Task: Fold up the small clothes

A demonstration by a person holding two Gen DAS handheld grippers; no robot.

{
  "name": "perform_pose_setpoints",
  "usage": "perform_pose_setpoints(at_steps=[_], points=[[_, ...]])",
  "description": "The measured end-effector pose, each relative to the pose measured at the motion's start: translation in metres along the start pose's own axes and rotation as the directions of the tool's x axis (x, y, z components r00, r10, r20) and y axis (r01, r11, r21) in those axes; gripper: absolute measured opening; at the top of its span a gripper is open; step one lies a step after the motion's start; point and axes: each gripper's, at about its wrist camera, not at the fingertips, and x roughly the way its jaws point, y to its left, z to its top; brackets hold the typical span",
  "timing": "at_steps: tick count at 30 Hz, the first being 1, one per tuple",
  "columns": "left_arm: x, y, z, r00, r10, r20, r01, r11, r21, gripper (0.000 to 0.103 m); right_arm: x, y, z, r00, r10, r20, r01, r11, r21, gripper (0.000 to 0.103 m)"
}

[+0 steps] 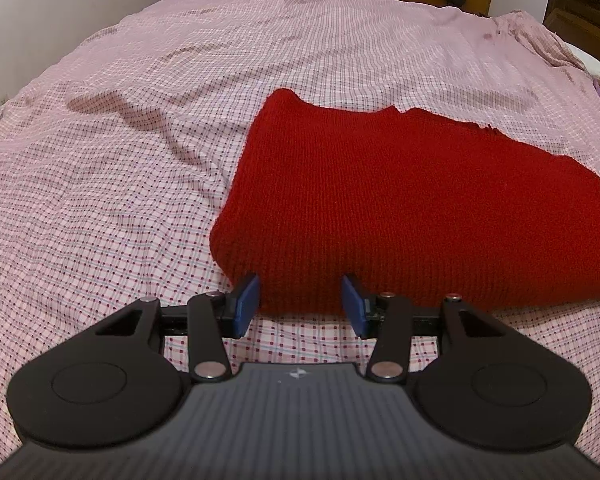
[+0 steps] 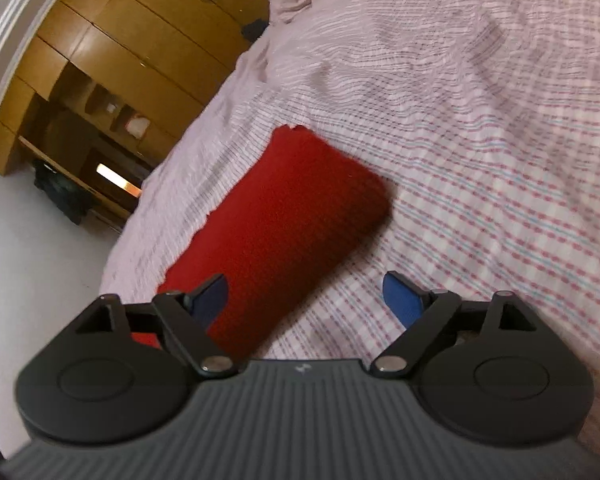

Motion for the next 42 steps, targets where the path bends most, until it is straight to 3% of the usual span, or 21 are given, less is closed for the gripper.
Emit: perform_pose_setpoints(at_steps=[4,13,23,24,26,31,33,34,35,42], points=[[0.001,0.0,0.001,1.0,0.004,-0.002,-0.004,1.0,-0.004,0.054,0.017,0.001,-0.001,0.999,0.049,0.017,-0.049,0.999,0.013,0.088],[0.001,-0.002,-0.001,1.0,0.013,-0.003,-0.013,1.0,0.005,0.054,0.04,0.007,-0.002,0.995,0.043,0.094,-0.04,0.999,-0.027,0.088],[0.001,-0.001,-0.001,1.0,0.007,-0.004,-0.007,1.0,0.002,0.054,0.056,0.003,0.013,0.986,0.05,0.158,-0.062,0.995,0.074,0.088],[0.001,-0.001,-0.001,1.0,0.007,-0.004,-0.007,1.0,0.002,0.054,0.058,0.003,0.014,0.985,0.041,0.169,-0.055,0.995,0.079,0.086],[0.001,-0.001,-0.001,1.0,0.006,-0.005,-0.006,1.0,0.002,0.054,0.059,0.001,0.014,0.984,0.011,0.177,-0.028,0.995,0.092,0.072],[0.0,0.001,-0.002,1.0,-0.003,-0.008,0.003,1.0,-0.004,0.054,0.063,-0.004,0.022,0.987,0.029,0.16,-0.049,0.991,0.122,0.066],[-0.001,0.002,-0.003,1.0,-0.006,-0.008,0.006,1.0,-0.009,0.054,0.064,-0.005,0.024,0.987,0.029,0.157,-0.049,0.991,0.121,0.053],[-0.002,0.002,-0.003,1.0,-0.007,-0.007,0.007,1.0,-0.011,0.054,0.063,-0.006,0.025,0.987,0.039,0.157,-0.058,0.991,0.121,0.039],[-0.003,0.003,-0.003,1.0,-0.008,-0.004,0.008,1.0,-0.012,0.054,0.061,-0.005,0.027,0.986,0.054,0.159,-0.074,0.99,0.119,0.036],[-0.016,0.017,-0.001,1.0,0.005,0.028,-0.004,0.999,-0.036,0.054,0.048,0.02,0.033,0.982,0.09,0.167,-0.086,0.996,-0.034,0.034]])
